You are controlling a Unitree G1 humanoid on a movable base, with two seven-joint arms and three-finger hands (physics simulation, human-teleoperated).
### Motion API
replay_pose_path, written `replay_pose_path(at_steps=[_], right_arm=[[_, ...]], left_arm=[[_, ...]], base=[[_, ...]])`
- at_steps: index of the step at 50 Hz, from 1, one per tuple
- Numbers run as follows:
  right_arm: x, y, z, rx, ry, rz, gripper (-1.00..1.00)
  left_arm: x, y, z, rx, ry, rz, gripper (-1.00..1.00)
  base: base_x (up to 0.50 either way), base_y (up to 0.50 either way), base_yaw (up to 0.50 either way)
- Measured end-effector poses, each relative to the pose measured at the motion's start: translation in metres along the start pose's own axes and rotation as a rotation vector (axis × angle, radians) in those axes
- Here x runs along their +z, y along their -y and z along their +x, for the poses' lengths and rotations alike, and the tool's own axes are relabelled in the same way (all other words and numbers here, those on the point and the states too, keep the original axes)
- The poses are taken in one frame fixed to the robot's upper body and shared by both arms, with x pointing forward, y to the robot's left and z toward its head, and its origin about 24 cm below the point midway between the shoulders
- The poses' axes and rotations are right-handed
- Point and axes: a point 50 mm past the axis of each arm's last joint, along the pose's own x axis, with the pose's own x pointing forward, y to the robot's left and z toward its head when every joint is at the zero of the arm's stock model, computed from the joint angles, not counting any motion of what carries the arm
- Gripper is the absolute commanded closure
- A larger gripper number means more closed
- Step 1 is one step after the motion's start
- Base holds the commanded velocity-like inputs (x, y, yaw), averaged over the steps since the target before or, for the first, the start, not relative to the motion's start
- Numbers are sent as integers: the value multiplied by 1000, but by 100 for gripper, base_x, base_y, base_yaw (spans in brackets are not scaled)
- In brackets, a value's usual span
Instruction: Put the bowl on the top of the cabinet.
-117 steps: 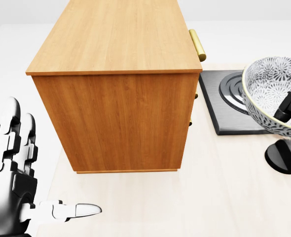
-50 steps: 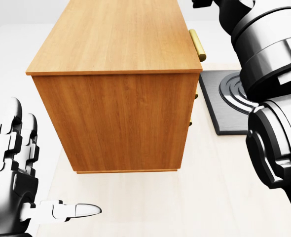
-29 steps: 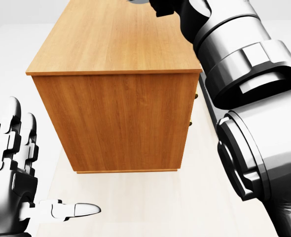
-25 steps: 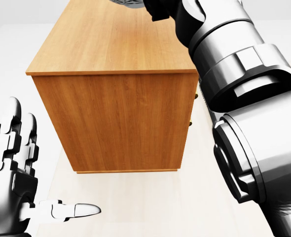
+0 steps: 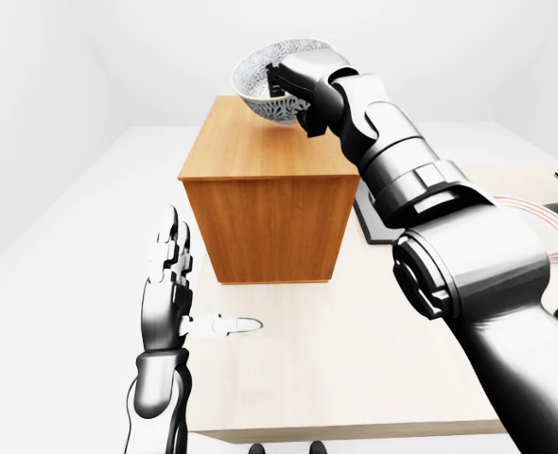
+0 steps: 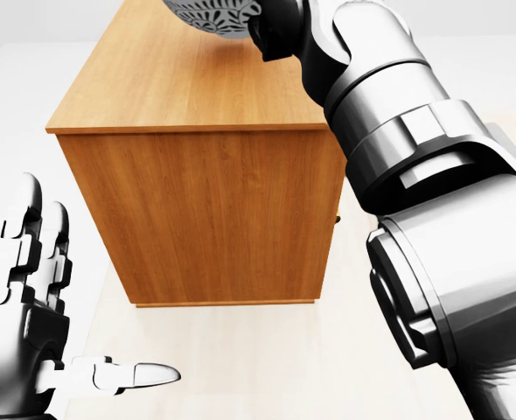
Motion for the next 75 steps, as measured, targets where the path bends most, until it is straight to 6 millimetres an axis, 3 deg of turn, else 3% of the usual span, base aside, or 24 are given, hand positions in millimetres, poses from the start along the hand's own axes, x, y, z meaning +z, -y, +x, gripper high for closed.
replay_pose_path(at_steps=[6, 7, 8, 9, 29, 39, 56, 75], right_arm=[[-1, -4, 0, 7, -4, 0, 100], [-1, -4, 0, 8, -5, 0, 54], [-2, -4, 0, 8, -6, -1, -58], [-2, -4, 0, 6, -6, -4, -100], [-6, 5, -1, -26, -26, -31, -100], [-14, 21, -4, -47, -49, -48, -100], [-50, 77, -24, -128, -150, -85, -100], [-106, 143, -70, -237, -328, -127, -100]], left_arm=[[0, 0, 0, 1, 1, 0, -100], [0, 0, 0, 1, 2, 0, -100], [0, 0, 0, 2, 2, 0, -100], [0, 0, 0, 2, 2, 0, -100], [1, -1, 1, 6, 4, 0, -100], [0, 0, 0, 4, 0, -1, -100], [-1, 0, 0, 1, -5, 0, -100], [0, -1, 2, 9, 4, 2, -100]], base=[[0, 0, 0], [0, 0, 0], [0, 0, 0], [0, 0, 0], [0, 0, 0], [0, 0, 0], [0, 0, 0], [0, 0, 0]])
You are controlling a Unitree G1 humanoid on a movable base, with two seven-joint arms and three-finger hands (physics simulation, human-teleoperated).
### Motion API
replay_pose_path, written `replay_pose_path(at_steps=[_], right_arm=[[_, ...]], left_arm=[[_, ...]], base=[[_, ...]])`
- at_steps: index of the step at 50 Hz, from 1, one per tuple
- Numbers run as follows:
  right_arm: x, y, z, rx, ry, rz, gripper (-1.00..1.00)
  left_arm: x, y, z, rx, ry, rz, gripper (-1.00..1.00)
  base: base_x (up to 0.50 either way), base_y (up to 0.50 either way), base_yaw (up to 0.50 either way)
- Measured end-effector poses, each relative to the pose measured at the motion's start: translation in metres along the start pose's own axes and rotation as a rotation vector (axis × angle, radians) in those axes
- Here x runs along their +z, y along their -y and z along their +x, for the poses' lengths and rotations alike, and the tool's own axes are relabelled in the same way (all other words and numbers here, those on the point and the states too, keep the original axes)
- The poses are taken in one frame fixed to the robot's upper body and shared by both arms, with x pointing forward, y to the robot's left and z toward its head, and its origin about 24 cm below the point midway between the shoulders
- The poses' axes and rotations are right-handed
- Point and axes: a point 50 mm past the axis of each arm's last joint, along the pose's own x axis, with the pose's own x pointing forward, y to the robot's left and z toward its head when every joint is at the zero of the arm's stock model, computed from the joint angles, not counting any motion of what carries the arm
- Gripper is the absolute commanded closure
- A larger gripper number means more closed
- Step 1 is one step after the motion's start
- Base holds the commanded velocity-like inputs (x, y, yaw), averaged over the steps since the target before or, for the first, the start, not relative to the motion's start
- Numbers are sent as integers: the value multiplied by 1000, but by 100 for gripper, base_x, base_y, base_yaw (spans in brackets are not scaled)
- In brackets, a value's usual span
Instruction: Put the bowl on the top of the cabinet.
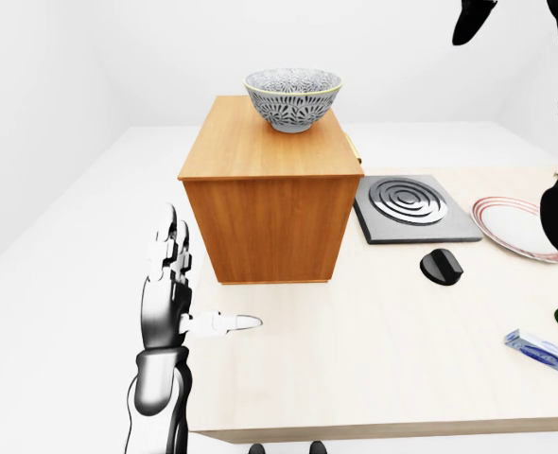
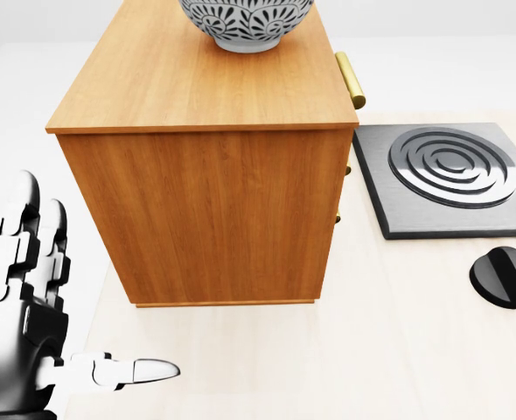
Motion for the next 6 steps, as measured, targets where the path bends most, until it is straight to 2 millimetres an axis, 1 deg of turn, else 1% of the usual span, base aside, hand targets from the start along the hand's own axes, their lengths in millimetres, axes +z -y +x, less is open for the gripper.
replay_pose_path(at_steps=[6], right_arm=[[-23, 15, -6, -22, -61, -4, -100]], left_arm=[[0, 0, 0, 0, -1, 0, -100]], base=[[0, 0, 0]])
